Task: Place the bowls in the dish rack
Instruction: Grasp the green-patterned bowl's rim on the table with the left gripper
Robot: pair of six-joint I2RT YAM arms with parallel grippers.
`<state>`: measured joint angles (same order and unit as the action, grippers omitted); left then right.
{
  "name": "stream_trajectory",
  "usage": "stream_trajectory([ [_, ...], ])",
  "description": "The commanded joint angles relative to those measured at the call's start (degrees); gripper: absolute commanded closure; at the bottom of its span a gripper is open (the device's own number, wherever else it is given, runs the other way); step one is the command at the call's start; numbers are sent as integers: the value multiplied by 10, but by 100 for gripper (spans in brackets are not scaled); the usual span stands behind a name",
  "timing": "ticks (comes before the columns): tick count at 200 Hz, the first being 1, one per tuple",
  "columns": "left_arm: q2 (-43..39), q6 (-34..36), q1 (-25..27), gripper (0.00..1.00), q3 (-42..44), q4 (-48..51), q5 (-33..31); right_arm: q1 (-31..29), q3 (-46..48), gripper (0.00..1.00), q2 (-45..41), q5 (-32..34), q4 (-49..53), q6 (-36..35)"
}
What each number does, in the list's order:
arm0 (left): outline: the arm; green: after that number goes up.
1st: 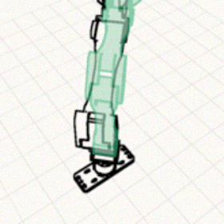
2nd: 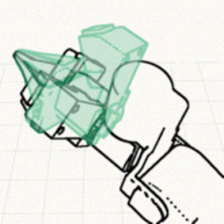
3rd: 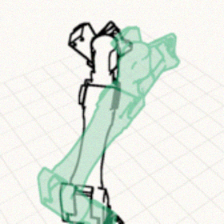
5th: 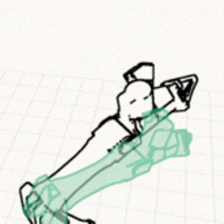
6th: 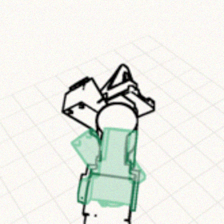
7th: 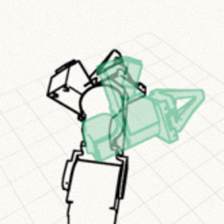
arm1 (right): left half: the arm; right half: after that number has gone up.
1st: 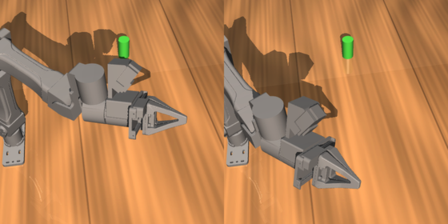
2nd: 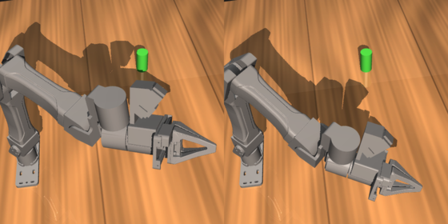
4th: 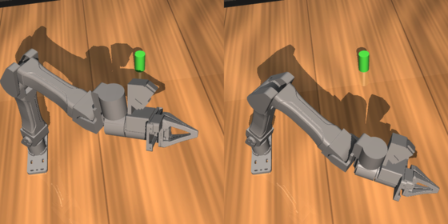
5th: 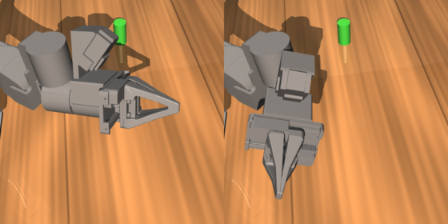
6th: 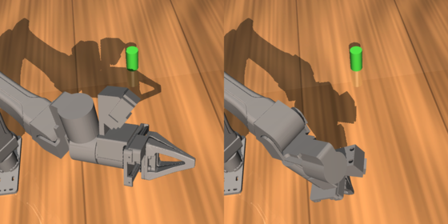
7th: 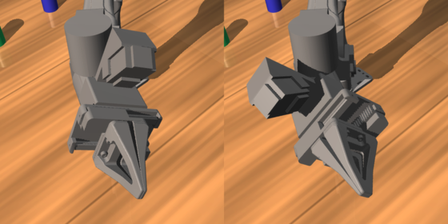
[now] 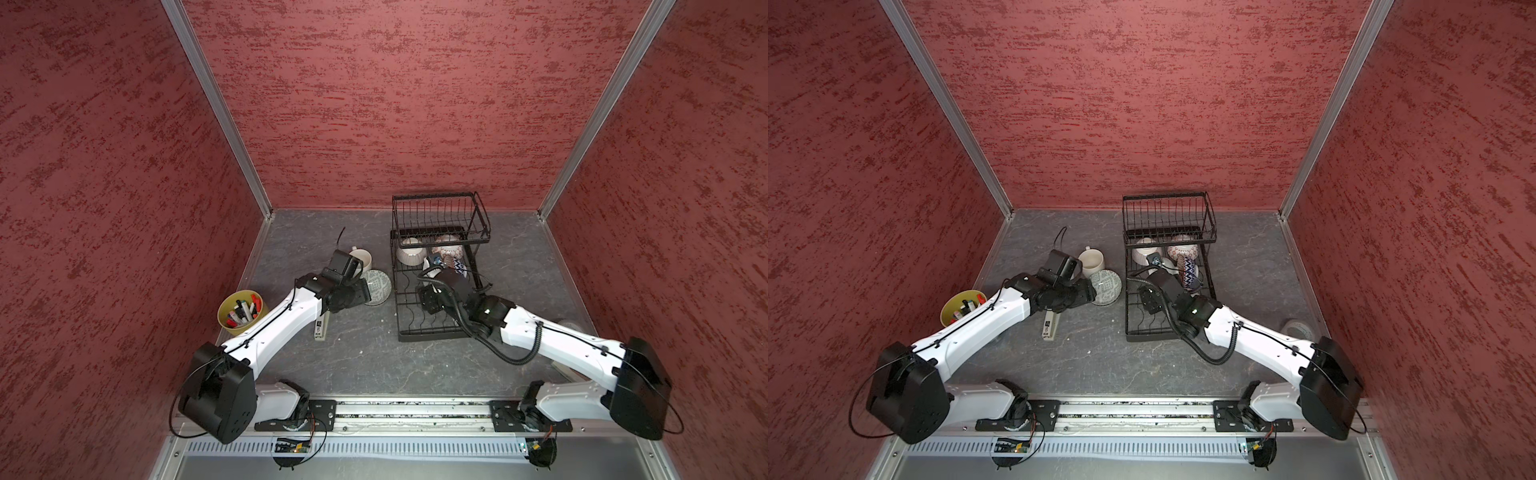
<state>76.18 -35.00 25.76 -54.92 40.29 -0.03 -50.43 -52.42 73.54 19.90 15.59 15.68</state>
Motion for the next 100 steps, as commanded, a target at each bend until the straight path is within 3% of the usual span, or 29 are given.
stream_trajectory([
  [1, 25, 30, -9, 29, -21, 12, -2, -2, 12, 27, -30, -25, -12, 29],
  [100, 135, 74, -25, 60, -86, 10, -33, -2, 28, 27, -36, -24, -1, 65],
])
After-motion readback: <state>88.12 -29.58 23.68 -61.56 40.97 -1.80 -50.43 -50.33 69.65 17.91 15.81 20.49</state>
